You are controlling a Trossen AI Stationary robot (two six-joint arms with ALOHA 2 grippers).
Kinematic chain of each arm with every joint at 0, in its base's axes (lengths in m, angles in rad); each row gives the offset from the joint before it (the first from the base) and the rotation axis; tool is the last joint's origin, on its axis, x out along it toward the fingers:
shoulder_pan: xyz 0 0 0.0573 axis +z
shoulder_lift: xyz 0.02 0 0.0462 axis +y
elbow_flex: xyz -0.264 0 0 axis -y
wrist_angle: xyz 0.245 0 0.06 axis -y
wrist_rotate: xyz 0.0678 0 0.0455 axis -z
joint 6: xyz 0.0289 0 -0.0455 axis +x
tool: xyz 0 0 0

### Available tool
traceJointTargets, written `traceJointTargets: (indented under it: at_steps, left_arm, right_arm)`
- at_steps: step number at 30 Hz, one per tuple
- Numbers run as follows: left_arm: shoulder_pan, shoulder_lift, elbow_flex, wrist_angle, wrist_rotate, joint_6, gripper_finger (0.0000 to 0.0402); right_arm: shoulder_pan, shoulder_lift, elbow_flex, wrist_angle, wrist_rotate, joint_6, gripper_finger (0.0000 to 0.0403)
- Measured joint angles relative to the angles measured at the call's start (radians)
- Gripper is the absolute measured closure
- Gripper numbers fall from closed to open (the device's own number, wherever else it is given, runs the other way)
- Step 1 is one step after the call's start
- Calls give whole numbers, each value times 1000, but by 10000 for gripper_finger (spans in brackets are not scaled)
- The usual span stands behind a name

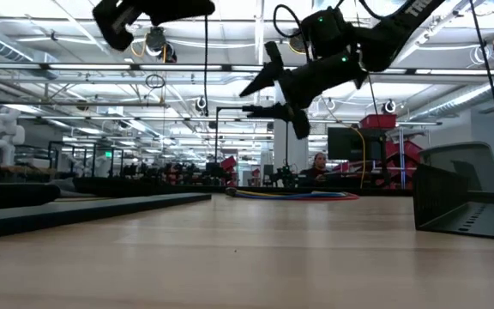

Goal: Ziptie cables

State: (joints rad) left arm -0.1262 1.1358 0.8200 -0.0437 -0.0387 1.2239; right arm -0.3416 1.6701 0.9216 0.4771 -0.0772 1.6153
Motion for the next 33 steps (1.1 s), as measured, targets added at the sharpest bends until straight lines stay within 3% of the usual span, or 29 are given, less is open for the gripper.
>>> traceJointTargets:
  at_steps: [5, 7, 13, 18, 27, 33]
  left_arm:
    - [-92, 95, 0, 45, -224, 177, 401]
    - [-106, 118, 0, 80, -269, 233, 401]
    - [-103, 126, 2, 157, -280, 222, 401]
    - [-103, 109, 2, 170, -224, 172, 401]
    - [-103, 107, 2, 192, -222, 172, 401]
    - [-103, 106, 2, 203, -219, 171, 401]
  right_arm:
    - [4, 77, 0, 188, -6, 72, 202]
    - [16, 99, 0, 237, 3, 76, 202]
    - [34, 141, -1, 360, 5, 56, 202]
    - [12, 143, 1, 486, 29, -1, 202]
    - [11, 143, 58, 400, -2, -55, 205]
    - [15, 143, 137, 315, -7, -120, 245]
